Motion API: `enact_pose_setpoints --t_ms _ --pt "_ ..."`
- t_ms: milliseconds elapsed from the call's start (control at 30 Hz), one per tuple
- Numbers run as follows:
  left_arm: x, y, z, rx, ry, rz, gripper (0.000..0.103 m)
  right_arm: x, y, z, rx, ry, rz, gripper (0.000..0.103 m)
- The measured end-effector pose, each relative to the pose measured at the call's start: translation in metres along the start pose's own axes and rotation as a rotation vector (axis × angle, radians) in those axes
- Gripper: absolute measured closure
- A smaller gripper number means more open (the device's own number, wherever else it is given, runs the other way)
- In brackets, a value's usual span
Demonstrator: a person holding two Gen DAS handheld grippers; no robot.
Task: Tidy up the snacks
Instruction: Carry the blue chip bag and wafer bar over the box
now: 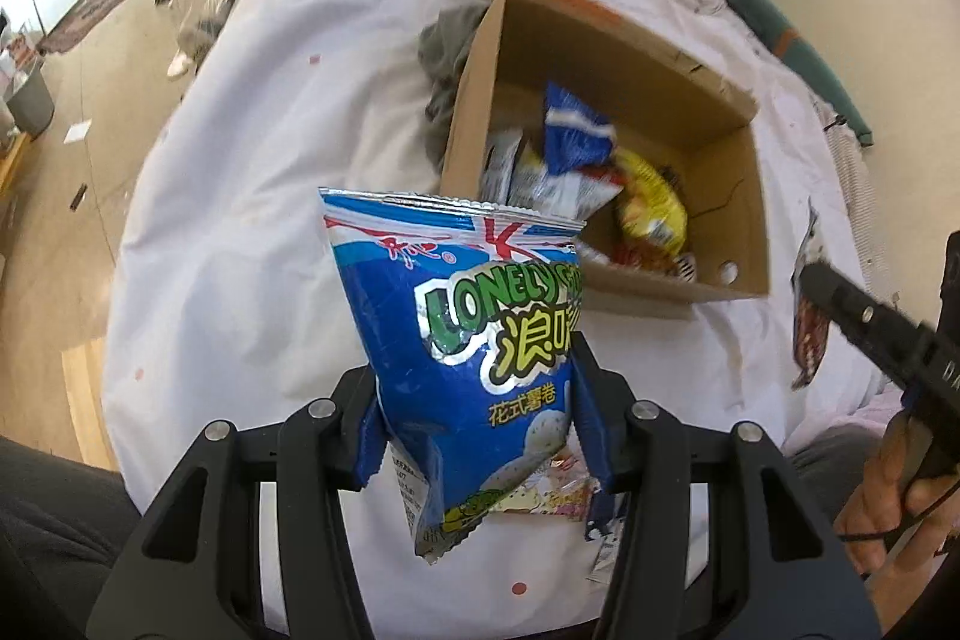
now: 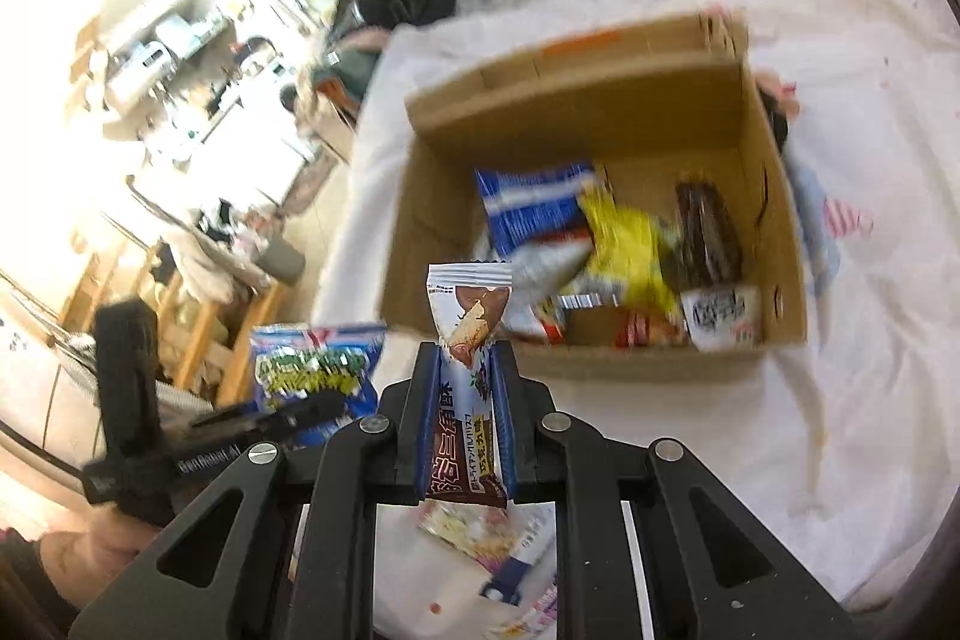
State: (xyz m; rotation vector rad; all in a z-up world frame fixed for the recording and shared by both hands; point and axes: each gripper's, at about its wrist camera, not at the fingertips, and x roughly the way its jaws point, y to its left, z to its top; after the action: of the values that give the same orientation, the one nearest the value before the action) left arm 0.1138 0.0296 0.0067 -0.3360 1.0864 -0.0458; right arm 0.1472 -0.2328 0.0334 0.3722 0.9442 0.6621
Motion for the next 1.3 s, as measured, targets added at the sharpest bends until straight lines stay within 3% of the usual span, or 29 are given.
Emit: enact_pose_setpoints --t_ms 267,533,733,967,1067,1200,1300 --pt "-0.033 -0.012 0.044 0.034 -0.118 -0.018 0.055 -0.024 0.015 0.038 -0.027 -0.102 -0.009 0.085" --pt "-0.027 -0.033 0.088 0.106 -0.169 0.004 0.055 -0.028 -0.003 0.059 0.0 -0.12 -0.039 0.085" --pt "0.001 -0.047 0.099 0.131 -0.128 0.001 0.055 -0.02 -0.032 0.062 0.056 -0.129 -0.037 0.085" --pt "0.034 -0.041 0.11 0.06 -0.062 -0.033 0.055 -0.002 -0.069 0.057 0.09 -0.145 -0.042 0.085" --pt "0.047 -0.042 0.112 0.088 -0.068 -0.035 0.055 0.02 -0.091 0.051 0.131 -0.081 -0.055 0.085" --pt "0.068 -0.041 0.108 0.109 -0.058 -0.056 0.055 0.034 -0.091 0.053 0.105 -0.066 -0.082 0.085" --pt "0.079 -0.043 0.106 0.128 -0.059 -0.02 0.055 0.047 -0.087 0.055 0.068 -0.05 -0.099 0.085"
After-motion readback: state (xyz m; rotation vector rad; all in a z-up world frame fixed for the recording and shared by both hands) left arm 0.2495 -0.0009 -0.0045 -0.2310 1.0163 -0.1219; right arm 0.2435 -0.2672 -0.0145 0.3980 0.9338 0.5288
